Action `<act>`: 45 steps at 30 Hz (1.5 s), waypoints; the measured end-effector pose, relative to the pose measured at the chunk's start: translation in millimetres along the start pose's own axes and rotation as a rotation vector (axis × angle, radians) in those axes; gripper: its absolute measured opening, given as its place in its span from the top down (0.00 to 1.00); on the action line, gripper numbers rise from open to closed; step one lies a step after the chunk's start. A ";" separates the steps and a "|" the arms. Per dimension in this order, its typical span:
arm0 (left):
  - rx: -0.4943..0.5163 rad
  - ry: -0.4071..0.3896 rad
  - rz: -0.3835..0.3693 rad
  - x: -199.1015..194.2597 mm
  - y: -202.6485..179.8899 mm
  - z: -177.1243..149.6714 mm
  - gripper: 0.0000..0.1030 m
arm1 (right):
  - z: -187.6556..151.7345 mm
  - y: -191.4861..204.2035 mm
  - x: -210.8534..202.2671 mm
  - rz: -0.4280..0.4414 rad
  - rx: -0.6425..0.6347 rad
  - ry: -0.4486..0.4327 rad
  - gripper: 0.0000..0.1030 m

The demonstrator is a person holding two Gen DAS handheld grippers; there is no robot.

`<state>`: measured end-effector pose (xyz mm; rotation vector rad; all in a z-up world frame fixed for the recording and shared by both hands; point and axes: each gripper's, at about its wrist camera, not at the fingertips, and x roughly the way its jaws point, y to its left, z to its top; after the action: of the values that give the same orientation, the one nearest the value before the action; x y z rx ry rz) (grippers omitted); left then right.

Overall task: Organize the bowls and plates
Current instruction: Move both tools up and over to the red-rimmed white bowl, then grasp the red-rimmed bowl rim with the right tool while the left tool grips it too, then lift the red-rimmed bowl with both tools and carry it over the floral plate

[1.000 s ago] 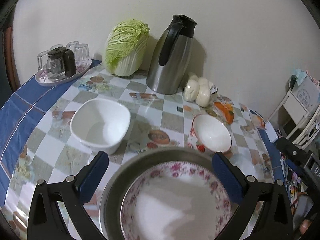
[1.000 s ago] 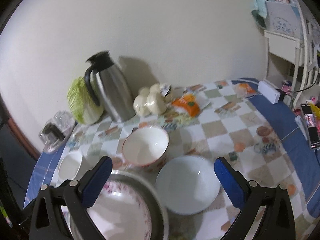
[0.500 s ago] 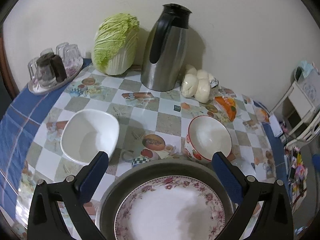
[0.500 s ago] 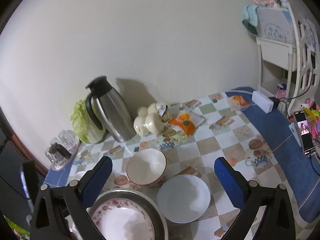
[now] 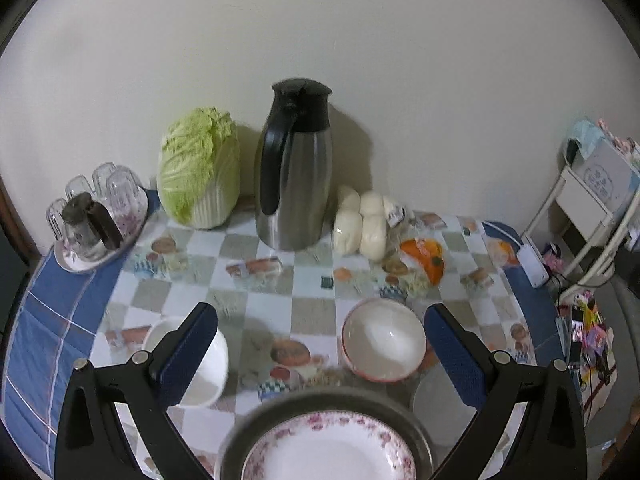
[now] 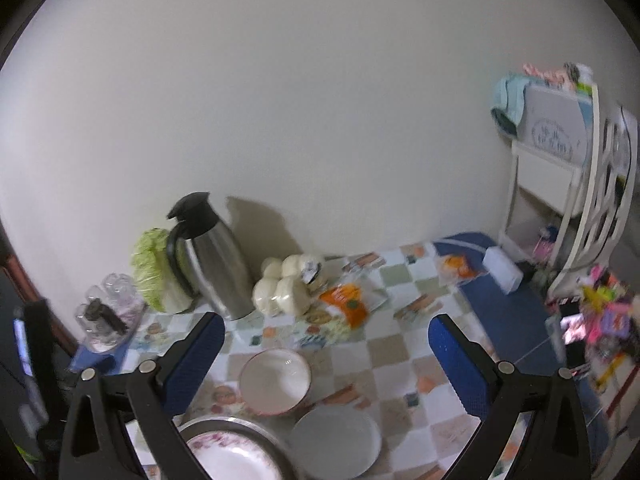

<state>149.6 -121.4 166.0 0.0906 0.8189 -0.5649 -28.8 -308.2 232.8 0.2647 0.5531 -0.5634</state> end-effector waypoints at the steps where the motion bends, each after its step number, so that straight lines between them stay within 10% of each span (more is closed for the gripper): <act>1: -0.004 0.005 0.004 2.3 0.2 6.1 0.00 | 2.6 1.6 5.5 -0.002 -0.017 0.013 0.00; 8: -0.052 0.098 0.029 44.1 1.0 13.5 0.00 | -4.4 8.3 70.2 0.018 -0.044 0.164 0.01; 13: -0.054 0.211 0.033 95.1 -4.1 -10.2 0.05 | -36.1 13.1 129.4 0.026 -0.038 0.273 0.19; 25: -0.085 0.439 -0.050 187.4 -7.8 -53.7 0.67 | -97.0 23.5 221.9 0.081 -0.059 0.465 0.73; 33: -0.075 0.490 -0.105 203.3 -22.0 -62.1 0.87 | -112.2 38.1 246.1 0.112 -0.087 0.530 0.88; 45: -0.050 0.362 -0.128 169.7 -30.4 -44.5 0.88 | -95.5 35.6 220.4 0.152 -0.065 0.450 0.91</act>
<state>196.9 -209.3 18.6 0.0960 1.1964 -0.6586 106.9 -337.7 33.6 0.3721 0.9758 -0.3358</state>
